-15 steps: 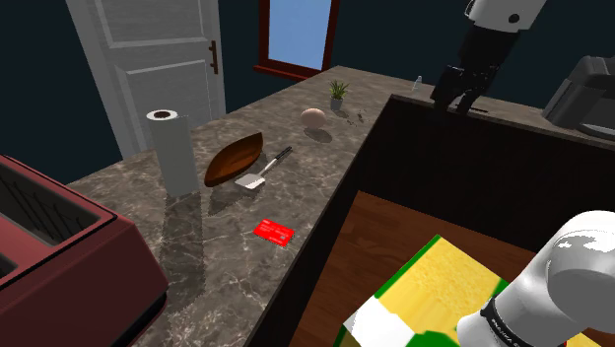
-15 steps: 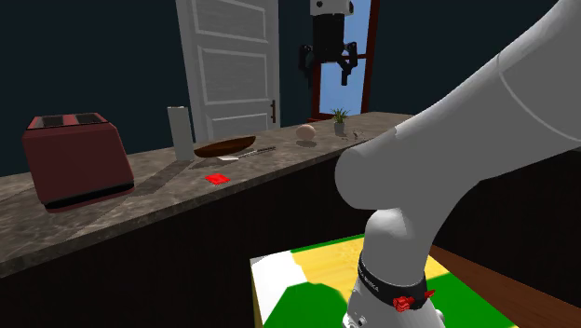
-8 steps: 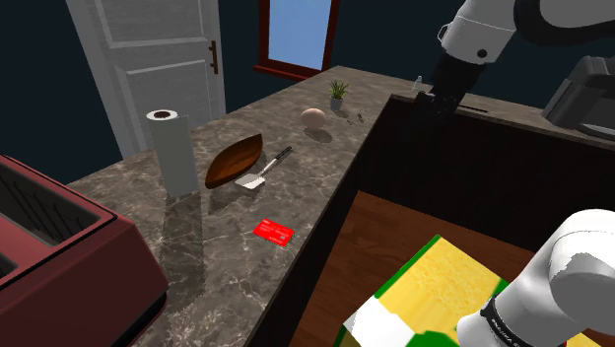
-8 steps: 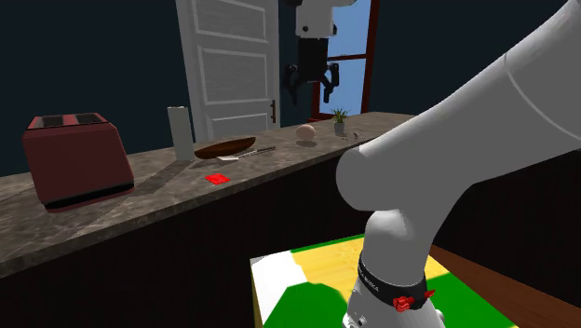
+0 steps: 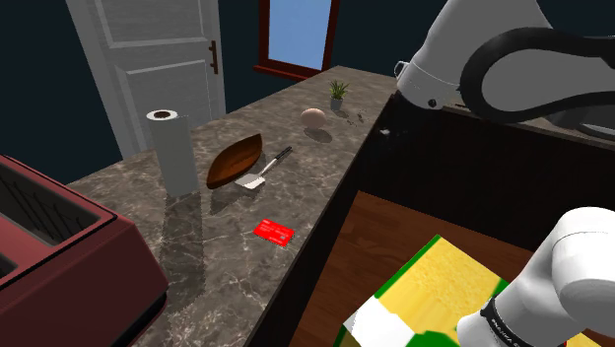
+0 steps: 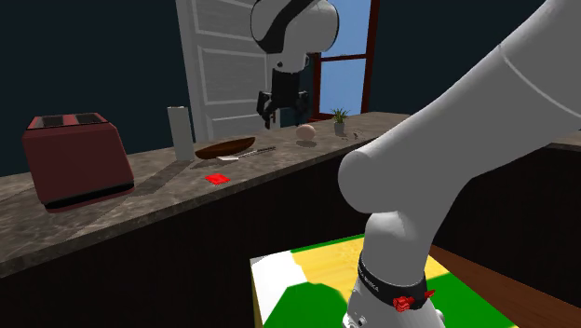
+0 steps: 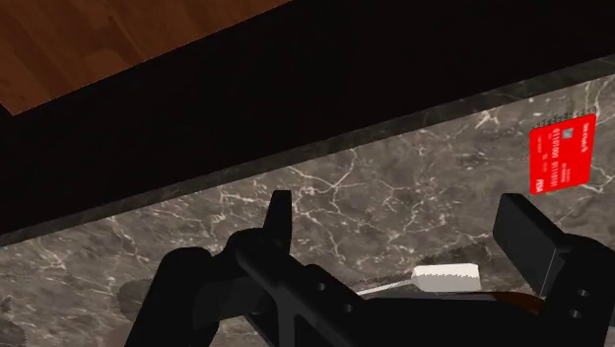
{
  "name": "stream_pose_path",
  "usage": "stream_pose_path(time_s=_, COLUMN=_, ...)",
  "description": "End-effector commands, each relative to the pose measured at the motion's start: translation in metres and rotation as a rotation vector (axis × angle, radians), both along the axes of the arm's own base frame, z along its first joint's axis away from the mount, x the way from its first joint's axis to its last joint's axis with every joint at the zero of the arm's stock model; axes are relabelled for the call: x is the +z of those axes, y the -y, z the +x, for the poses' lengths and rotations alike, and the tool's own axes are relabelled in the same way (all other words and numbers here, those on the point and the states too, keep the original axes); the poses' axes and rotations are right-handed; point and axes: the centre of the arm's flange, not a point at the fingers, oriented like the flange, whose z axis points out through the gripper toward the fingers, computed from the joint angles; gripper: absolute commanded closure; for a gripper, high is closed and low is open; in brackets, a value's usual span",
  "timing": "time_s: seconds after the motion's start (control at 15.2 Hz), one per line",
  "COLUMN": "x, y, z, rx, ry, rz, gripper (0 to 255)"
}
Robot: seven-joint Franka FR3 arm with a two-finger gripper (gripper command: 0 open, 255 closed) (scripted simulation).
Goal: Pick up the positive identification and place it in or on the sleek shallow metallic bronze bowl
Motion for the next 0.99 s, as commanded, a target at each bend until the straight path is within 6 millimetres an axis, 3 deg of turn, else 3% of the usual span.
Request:
stream_pose_path(time_s=0.0, x=-0.016, y=-0.014, z=0.005, rx=0.037, ry=0.034, rz=0.010, gripper=0)
stream_pose_path(time_s=0.92, x=-0.126, y=-0.134, z=0.043, rx=0.293, ry=0.240, rz=0.074, gripper=0)
